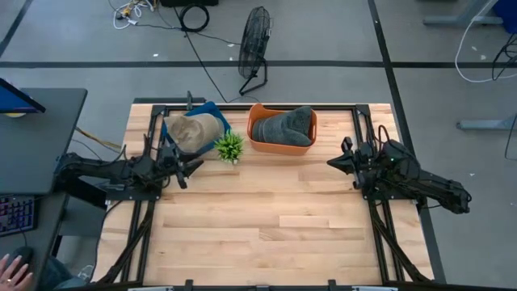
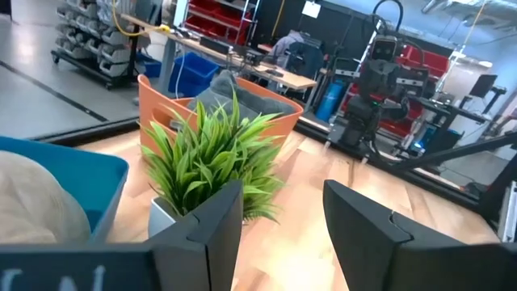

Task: Pick & Place hat
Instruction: Return to Home Position

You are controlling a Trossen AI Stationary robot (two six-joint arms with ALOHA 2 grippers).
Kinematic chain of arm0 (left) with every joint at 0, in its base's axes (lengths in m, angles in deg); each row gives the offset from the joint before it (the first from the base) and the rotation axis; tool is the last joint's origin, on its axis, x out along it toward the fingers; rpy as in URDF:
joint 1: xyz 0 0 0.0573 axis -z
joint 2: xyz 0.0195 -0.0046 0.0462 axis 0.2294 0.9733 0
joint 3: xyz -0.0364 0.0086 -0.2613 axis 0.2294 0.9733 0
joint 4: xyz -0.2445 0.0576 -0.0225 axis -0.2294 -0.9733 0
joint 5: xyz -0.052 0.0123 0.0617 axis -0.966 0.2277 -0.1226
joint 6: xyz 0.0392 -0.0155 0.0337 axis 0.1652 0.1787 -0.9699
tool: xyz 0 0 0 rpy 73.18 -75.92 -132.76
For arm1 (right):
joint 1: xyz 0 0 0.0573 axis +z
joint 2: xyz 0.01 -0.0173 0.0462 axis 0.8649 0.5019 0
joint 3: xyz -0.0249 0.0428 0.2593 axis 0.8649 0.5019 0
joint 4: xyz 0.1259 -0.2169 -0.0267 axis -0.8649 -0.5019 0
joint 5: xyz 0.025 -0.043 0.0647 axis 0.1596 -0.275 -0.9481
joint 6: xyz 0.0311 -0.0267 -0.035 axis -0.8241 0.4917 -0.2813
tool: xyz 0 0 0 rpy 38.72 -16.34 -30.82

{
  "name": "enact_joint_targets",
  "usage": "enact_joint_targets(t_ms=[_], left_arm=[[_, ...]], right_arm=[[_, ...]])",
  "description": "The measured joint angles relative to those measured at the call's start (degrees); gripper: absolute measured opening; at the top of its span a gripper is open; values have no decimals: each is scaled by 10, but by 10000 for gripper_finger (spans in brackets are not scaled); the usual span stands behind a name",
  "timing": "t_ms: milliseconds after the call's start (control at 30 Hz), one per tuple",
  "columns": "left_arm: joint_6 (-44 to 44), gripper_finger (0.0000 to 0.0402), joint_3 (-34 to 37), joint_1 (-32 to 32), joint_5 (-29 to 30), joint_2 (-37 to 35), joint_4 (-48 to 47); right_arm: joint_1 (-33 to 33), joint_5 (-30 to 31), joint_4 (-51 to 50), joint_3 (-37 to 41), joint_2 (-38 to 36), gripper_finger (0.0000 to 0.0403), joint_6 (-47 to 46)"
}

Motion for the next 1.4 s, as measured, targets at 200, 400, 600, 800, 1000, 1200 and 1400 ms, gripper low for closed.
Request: enact_joint_targets(t_ms=[200,400,600,800,1000,1200,1400], left_arm=[[-51,176,0,0,0,0,-2],[-89,177,0,0,0,0,0],[-81,177,0,0,0,0,1],[-81,177,1,0,0,0,2],[-82,177,1,0,0,0,2],[-82,177,1,0,0,0,3],[-82,177,1,0,0,0,3]], right_arm=[[0,0,0,3,0,0,11],[0,0,-28,3,0,0,41],[0,31,-36,3,0,0,56],[0,86,26,38,0,0,43],[0,147,20,38,1,0,45],[0,200,10,38,1,19,46],[0,200,10,38,1,34,40]])
